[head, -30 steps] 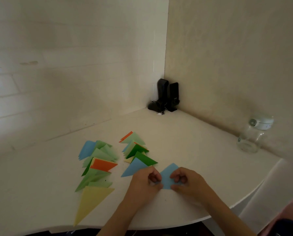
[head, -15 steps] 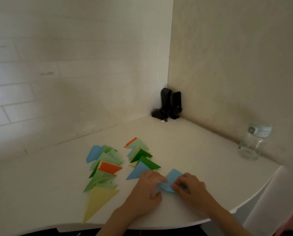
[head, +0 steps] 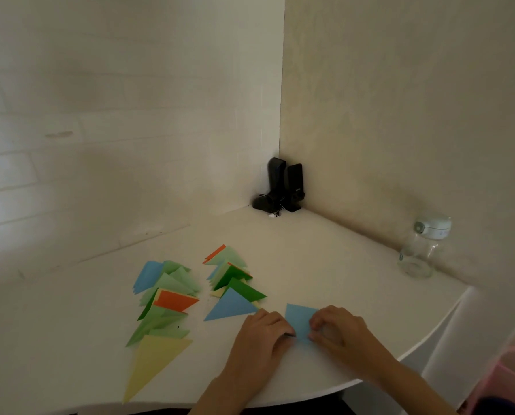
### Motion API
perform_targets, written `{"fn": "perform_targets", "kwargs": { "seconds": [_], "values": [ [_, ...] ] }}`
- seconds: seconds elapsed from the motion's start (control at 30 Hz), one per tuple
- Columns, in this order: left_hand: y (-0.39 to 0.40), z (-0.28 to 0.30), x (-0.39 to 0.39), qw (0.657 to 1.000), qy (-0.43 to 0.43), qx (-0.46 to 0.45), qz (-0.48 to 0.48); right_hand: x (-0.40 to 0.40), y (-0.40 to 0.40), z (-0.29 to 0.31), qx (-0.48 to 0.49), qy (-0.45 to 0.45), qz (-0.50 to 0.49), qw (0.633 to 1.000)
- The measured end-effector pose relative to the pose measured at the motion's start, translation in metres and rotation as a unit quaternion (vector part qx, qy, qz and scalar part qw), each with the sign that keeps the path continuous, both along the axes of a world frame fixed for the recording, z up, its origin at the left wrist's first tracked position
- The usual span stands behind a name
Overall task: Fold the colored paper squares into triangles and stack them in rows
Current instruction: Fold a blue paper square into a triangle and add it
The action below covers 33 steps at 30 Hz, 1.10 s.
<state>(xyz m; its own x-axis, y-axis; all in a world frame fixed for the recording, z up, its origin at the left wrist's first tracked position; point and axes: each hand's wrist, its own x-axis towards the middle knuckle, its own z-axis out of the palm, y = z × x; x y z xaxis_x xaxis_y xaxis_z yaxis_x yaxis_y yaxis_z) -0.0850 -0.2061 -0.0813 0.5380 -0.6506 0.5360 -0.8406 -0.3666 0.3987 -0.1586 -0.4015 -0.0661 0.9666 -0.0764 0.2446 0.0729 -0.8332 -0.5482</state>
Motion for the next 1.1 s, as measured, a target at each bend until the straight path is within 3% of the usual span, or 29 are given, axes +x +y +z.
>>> {"fn": "perform_targets", "kwargs": {
  "seconds": [0.2,0.33,0.57,0.77,0.93,1.1],
  "values": [
    [-0.006,-0.005,0.009,0.995,0.086,-0.04,0.035,-0.009,-0.003,-0.017,-0.007,-0.086,0.008,0.996],
    [-0.009,-0.005,0.014,0.99,0.129,-0.024,0.052,-0.005,0.007,-0.022,-0.023,-0.097,-0.057,0.993],
    [-0.019,-0.004,0.014,0.987,0.09,0.075,0.11,0.003,0.018,-0.019,-0.052,-0.093,-0.117,0.987],
    [-0.022,-0.001,0.01,0.983,0.074,0.097,0.141,0.001,0.021,-0.022,-0.049,-0.126,-0.145,0.98],
    [-0.024,0.001,0.008,0.979,0.112,0.088,0.143,0.003,0.021,-0.02,-0.011,-0.101,-0.155,0.983],
    [-0.02,0.006,0.01,0.97,0.213,-0.002,0.119,0.008,0.014,-0.014,0.02,-0.012,-0.14,0.99]
  ]
}}
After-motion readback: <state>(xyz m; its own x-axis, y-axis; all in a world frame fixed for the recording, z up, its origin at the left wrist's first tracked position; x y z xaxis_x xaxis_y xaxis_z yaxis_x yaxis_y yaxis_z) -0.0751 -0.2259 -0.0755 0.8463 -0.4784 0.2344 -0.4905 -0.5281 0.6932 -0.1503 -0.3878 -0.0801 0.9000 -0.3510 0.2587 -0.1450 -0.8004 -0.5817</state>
